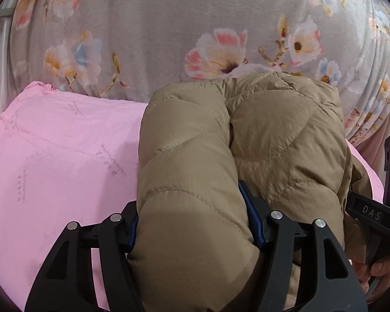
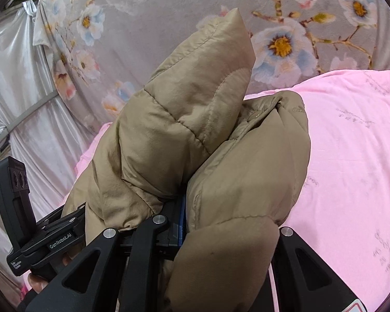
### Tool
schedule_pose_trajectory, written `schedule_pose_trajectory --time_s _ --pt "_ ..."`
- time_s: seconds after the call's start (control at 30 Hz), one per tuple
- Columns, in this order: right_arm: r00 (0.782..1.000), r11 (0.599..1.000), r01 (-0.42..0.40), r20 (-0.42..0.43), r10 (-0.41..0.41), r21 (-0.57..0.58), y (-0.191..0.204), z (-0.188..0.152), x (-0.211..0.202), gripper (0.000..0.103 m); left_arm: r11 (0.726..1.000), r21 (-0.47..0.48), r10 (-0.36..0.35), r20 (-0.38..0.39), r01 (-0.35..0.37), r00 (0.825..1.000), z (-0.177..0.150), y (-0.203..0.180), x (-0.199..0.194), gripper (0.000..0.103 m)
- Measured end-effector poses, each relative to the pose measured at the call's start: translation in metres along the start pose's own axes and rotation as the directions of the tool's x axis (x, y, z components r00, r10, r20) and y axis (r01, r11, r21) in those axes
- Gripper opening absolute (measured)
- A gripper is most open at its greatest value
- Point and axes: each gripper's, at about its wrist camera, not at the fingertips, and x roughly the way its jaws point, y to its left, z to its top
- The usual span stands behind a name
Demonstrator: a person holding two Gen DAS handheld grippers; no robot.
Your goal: Fold large clothes
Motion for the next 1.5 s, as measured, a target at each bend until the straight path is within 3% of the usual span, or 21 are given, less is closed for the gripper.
schedule_pose_trajectory --time_s 0.13,0.23,0.33,0.4,0.47,0.5,0.63,0.67,0.8,0.87,1.0,1.07,1.23,1.4,1.5 --pt "0.998 0.999 0.022 -0.051 -0.021 0.027 -0.014 -0.011 0.033 0.019 1.000 -0.009 0.027 -0.034 -0.027 0.999 -0.015 0.019 0.028 0.063" --pt "0.996 0.997 0.030 -0.084 -0.024 0.064 -0.026 -0.023 0.047 0.024 0.999 -0.043 0.031 -0.041 -0.033 0.999 -0.025 0.033 0.038 0.070" --pt "0.993 0.989 0.023 -0.115 -0.006 0.148 -0.041 -0.027 0.044 0.036 0.995 -0.085 0.047 -0.062 -0.052 0.997 -0.027 0.042 0.037 0.081" --pt "0.993 0.985 0.035 -0.120 -0.015 0.170 -0.045 -0.029 0.029 0.041 0.992 -0.076 0.100 -0.072 -0.105 0.992 -0.025 0.041 0.028 0.087" --pt "0.994 0.982 0.068 -0.097 -0.052 0.178 -0.046 -0.032 0.004 0.041 0.980 -0.035 0.194 -0.073 -0.197 0.978 -0.023 0.036 0.012 0.091" --pt "0.992 0.978 0.117 -0.064 -0.108 0.175 -0.046 -0.034 -0.012 0.043 0.967 -0.017 0.251 -0.078 -0.253 0.965 -0.022 0.033 0.001 0.091" --pt "0.957 0.965 0.257 0.124 -0.262 0.055 -0.011 -0.039 -0.068 0.045 0.919 -0.005 0.392 -0.099 -0.395 0.914 -0.018 0.021 -0.027 0.091" --pt "0.949 0.961 0.278 0.152 -0.274 -0.001 0.007 -0.039 -0.073 0.043 0.914 -0.010 0.402 -0.106 -0.405 0.910 -0.017 0.017 -0.030 0.091" --pt "0.952 0.943 0.290 0.145 -0.268 -0.163 0.050 -0.043 -0.059 0.017 0.923 -0.043 0.373 -0.148 -0.382 0.916 -0.017 -0.001 -0.033 0.091" --pt "0.950 0.930 0.306 0.133 -0.283 -0.204 0.062 -0.043 -0.045 0.007 0.914 -0.037 0.393 -0.154 -0.403 0.906 -0.018 -0.007 -0.028 0.091" --pt "0.943 0.924 0.332 0.077 -0.323 -0.191 0.055 -0.039 -0.014 0.004 0.900 -0.028 0.422 -0.194 -0.435 0.886 -0.024 -0.010 -0.010 0.091" --pt "0.938 0.923 0.348 0.053 -0.344 -0.167 0.044 -0.039 -0.002 0.003 0.900 -0.044 0.416 -0.212 -0.434 0.884 -0.029 -0.006 -0.003 0.092" --pt "0.934 0.927 0.356 -0.002 -0.358 -0.119 0.020 -0.047 0.020 0.000 0.910 -0.079 0.383 -0.220 -0.407 0.897 -0.036 -0.002 0.011 0.093" --pt "0.906 0.890 0.420 0.027 -0.422 -0.179 0.023 -0.062 0.035 0.000 0.915 -0.086 0.372 -0.203 -0.395 0.906 -0.044 -0.002 0.023 0.095" --pt "0.902 0.886 0.427 0.018 -0.431 -0.180 0.022 -0.063 0.039 0.000 0.919 -0.113 0.351 -0.205 -0.379 0.914 -0.048 0.002 0.027 0.098"
